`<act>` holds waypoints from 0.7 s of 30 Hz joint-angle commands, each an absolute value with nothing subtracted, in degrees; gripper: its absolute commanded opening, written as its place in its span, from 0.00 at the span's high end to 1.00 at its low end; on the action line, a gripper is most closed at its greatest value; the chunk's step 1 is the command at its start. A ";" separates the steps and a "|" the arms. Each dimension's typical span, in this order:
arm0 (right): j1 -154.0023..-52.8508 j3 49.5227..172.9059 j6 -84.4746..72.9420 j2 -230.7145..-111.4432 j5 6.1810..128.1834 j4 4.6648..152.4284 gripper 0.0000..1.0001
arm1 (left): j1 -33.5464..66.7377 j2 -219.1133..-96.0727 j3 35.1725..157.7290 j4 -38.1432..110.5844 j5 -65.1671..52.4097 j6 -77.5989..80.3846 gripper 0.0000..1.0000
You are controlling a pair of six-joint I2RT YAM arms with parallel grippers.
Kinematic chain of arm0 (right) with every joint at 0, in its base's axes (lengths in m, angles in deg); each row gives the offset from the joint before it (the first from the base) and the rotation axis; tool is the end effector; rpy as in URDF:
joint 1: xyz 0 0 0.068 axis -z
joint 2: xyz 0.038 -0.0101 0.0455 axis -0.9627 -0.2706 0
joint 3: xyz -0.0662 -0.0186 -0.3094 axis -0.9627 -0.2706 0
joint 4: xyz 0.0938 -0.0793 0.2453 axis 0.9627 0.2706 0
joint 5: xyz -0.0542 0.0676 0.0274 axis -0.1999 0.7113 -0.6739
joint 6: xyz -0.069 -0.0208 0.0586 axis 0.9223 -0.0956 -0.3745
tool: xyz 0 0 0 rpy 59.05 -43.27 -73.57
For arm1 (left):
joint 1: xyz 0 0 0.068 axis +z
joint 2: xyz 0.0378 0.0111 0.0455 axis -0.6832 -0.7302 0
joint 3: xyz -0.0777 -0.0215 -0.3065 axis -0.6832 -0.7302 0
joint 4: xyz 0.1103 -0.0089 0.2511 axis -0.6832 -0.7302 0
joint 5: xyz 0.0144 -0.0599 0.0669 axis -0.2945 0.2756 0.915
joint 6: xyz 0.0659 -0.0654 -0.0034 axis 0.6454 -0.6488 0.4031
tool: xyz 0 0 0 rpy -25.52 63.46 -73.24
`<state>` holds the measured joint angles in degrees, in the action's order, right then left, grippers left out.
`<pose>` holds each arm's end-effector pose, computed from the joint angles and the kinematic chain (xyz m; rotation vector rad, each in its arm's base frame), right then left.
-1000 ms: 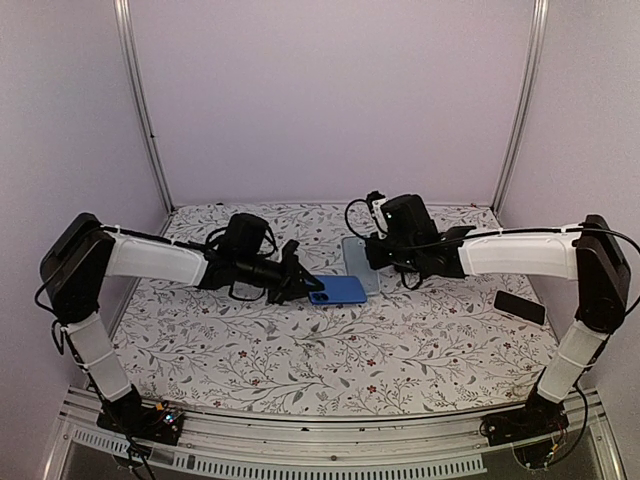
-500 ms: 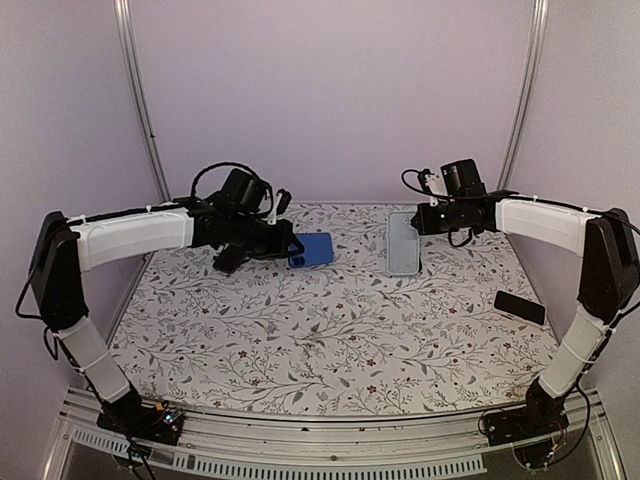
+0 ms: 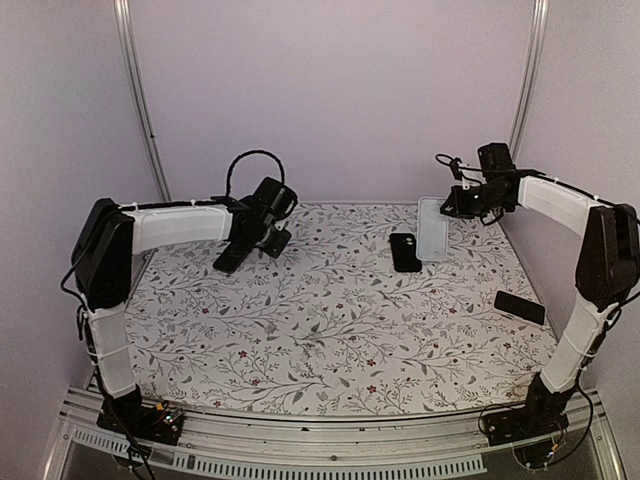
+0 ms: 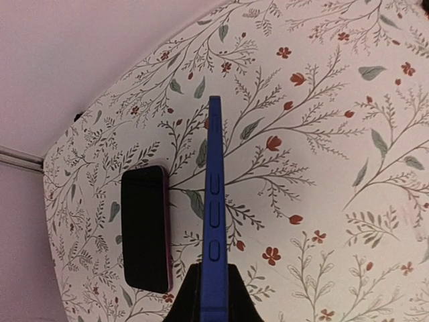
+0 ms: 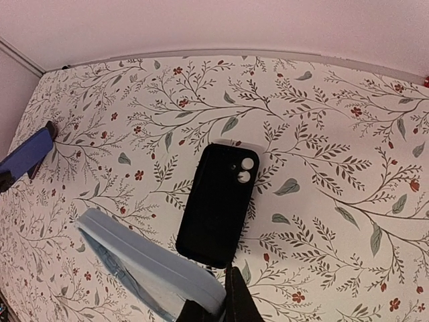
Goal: Take the phone out of the phone case
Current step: Place the phone at the center of the board.
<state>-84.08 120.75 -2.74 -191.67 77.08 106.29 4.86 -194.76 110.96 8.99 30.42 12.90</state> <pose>0.4457 0.1024 0.2922 -0.2736 2.3412 0.4758 0.4100 -0.2721 0.2255 0.5638 2.2716 0.2893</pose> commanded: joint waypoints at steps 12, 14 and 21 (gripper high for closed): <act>-76.18 130.42 3.66 -203.56 84.17 115.39 1.00 | 2.21 -201.66 104.47 34.22 47.85 44.73 1.00; -75.93 132.91 4.37 -205.78 84.02 116.92 1.00 | 2.29 -202.34 103.68 36.70 48.08 46.51 1.00; -75.24 141.13 7.02 -213.54 83.97 121.32 1.00 | 2.40 -203.32 101.33 40.79 46.13 49.22 0.98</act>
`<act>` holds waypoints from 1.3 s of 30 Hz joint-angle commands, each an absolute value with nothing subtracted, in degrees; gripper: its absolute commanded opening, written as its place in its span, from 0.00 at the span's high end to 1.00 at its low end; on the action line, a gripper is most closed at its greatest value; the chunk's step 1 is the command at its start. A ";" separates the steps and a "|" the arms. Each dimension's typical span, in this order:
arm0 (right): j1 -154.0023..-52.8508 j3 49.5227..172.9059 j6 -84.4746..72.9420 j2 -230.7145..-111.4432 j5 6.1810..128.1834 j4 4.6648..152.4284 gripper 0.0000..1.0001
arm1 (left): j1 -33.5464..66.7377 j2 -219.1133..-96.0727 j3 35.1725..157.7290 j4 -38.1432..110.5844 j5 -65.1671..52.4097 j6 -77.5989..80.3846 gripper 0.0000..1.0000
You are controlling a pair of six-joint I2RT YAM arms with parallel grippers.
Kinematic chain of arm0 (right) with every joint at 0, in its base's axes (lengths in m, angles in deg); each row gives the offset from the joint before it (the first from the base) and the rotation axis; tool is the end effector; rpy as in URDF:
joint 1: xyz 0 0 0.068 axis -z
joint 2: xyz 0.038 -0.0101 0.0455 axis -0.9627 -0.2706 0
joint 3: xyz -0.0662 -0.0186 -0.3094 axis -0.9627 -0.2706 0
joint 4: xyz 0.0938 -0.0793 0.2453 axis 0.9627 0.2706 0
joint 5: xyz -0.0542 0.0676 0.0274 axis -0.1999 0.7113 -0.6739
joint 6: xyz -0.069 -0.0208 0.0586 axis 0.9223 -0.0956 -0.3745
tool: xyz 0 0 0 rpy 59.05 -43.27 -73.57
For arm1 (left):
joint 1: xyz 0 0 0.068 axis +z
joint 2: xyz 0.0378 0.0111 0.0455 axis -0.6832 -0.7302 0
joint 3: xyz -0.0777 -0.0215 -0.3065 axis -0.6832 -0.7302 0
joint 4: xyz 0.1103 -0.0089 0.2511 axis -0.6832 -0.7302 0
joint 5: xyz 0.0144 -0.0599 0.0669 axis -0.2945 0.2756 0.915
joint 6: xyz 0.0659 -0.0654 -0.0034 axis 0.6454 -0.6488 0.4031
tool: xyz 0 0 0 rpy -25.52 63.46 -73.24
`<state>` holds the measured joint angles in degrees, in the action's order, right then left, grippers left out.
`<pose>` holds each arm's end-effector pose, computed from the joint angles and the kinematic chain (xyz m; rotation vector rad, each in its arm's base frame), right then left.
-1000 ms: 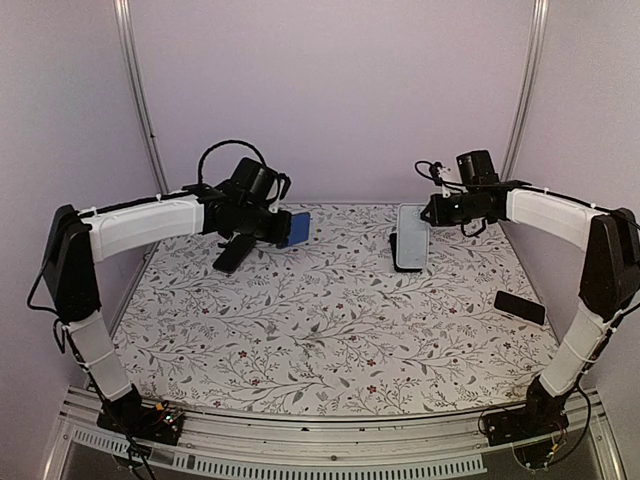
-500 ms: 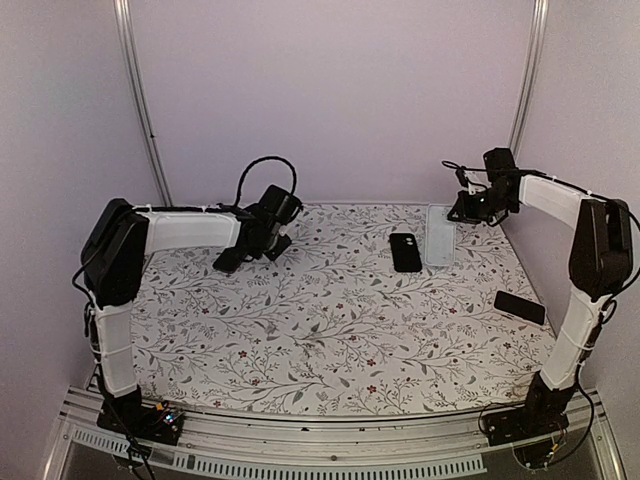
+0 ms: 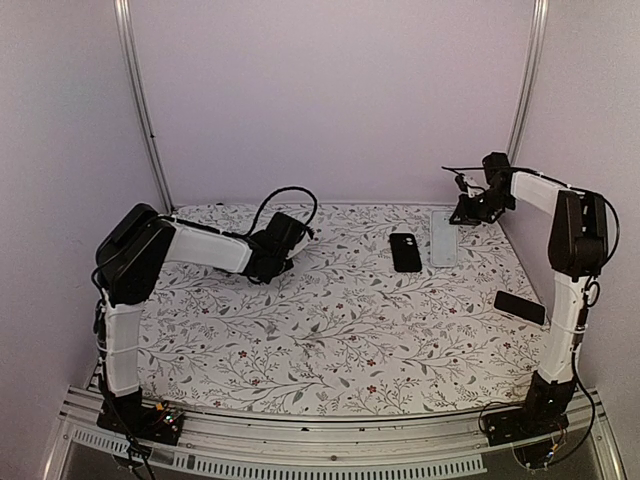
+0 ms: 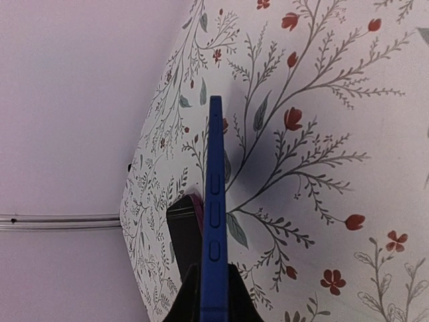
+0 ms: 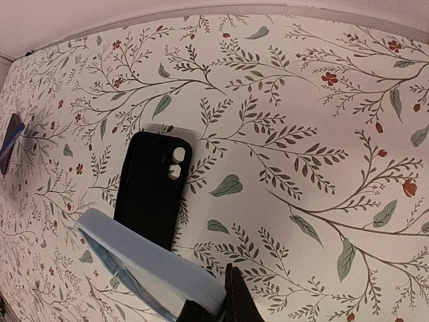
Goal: Take the phone out of the phone case
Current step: Place the phone at the center of the board.
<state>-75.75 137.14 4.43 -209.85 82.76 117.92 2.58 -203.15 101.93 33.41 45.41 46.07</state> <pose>0.5168 0.0461 0.2294 -0.2550 2.5293 0.5090 0.4217 -0.2845 0.1513 1.0100 1.9658 0.8082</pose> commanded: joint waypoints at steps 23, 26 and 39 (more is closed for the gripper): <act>-74.74 155.24 7.22 -230.49 82.32 125.74 0.99 | 4.01 -205.56 99.52 34.30 39.51 43.46 0.81; -74.74 155.28 6.57 -230.88 82.84 125.08 0.95 | 4.57 -205.61 99.75 31.46 38.66 42.34 0.78; -74.74 155.76 3.71 -231.92 82.76 122.00 0.87 | 5.21 -205.06 102.08 26.93 34.45 38.26 0.58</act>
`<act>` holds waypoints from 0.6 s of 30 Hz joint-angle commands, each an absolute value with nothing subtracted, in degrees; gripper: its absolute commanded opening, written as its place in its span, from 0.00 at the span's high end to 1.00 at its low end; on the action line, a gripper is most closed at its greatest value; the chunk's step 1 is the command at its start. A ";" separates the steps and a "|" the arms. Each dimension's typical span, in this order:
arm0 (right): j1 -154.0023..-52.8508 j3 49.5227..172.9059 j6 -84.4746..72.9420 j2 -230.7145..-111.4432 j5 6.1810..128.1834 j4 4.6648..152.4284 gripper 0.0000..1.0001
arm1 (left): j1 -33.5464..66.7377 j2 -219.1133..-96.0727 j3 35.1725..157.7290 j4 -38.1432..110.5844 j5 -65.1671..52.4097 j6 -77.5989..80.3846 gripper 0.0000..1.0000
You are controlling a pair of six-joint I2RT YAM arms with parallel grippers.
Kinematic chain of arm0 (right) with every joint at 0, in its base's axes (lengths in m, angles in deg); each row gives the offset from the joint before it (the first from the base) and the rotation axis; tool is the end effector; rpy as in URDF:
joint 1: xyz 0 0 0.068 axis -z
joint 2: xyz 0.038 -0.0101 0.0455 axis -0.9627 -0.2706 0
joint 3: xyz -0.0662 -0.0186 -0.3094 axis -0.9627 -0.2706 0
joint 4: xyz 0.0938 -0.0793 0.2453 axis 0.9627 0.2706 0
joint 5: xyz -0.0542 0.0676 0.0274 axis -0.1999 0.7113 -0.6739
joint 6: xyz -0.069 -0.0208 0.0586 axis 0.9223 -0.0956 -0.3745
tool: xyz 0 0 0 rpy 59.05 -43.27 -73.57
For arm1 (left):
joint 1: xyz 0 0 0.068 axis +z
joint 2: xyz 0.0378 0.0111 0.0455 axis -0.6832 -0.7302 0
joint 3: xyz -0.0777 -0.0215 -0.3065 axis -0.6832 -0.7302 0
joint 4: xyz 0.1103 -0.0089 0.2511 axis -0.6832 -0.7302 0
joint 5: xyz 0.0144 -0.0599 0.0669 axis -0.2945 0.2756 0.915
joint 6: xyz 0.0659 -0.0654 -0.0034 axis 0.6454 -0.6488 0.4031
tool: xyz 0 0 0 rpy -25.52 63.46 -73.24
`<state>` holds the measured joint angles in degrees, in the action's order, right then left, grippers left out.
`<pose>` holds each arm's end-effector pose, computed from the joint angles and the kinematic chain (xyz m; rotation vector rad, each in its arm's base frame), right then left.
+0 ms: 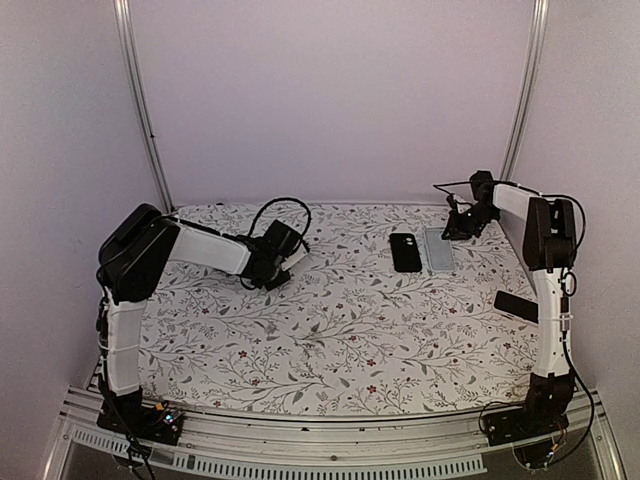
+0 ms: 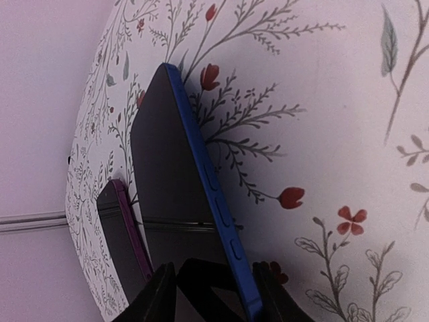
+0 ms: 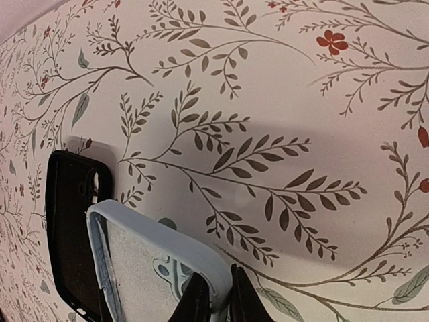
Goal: Take the phone out of the phone case
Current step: Place the phone at the center of the board.
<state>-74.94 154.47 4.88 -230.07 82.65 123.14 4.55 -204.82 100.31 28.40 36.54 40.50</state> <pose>0.5802 0.0393 0.1363 -0.2184 2.6657 0.5304 0.4172 -0.2715 0.1142 1.0754 2.1141 0.6551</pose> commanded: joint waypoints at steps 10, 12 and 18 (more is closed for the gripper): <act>-74.74 156.12 2.05 -231.99 82.17 120.34 0.74 | 5.48 -204.07 102.83 23.96 30.67 34.31 0.47; -74.74 156.11 1.70 -231.69 81.92 120.20 0.69 | 5.48 -203.32 102.61 23.54 29.99 33.36 0.45; -74.70 155.47 0.56 -229.71 79.48 119.80 0.51 | 5.54 -200.53 102.81 21.84 26.93 30.16 0.38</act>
